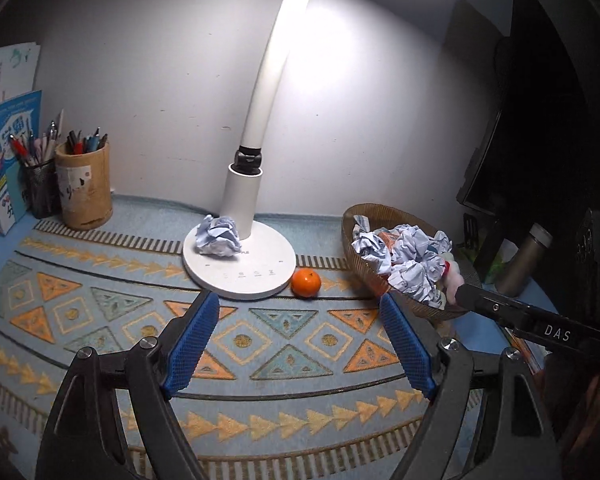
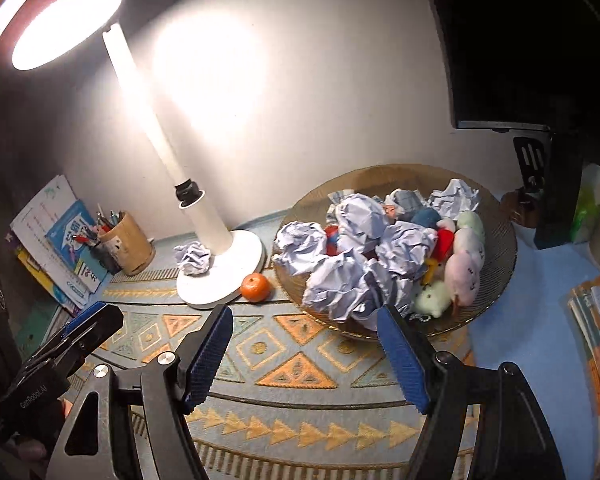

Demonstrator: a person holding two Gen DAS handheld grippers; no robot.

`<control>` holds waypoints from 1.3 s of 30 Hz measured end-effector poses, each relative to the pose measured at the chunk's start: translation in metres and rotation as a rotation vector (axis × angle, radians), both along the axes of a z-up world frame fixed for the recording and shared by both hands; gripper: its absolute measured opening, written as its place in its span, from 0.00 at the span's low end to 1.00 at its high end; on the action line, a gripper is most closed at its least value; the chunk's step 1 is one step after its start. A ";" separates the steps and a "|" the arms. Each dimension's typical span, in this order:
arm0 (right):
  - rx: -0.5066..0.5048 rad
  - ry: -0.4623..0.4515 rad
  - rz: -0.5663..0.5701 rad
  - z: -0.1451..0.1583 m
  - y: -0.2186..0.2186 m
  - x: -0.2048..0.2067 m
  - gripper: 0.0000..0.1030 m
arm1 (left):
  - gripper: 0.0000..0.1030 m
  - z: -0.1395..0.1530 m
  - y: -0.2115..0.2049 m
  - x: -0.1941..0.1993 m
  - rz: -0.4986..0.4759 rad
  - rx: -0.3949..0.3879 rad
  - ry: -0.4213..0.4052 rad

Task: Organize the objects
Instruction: 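Move both open tools back toward the lamp base and orange, then grasp the paper ball on the lamp base with the left tool while the right grasps the orange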

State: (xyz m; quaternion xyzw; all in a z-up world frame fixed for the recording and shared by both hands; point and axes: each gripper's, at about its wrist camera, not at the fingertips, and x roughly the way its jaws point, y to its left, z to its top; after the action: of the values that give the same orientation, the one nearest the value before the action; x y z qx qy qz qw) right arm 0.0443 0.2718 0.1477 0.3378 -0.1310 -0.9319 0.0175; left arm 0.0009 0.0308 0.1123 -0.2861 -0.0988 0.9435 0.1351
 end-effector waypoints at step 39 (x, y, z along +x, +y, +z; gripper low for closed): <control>-0.009 -0.113 -0.129 -0.099 -0.071 -0.120 0.66 | 0.79 -0.058 -0.041 -0.156 0.034 -0.114 -0.116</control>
State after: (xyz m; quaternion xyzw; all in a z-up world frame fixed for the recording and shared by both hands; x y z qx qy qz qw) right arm -0.0761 0.2011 0.0485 0.3807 -0.1576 -0.9099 -0.0485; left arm -0.1547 -0.0102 0.0541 -0.3459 -0.0575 0.9315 0.0965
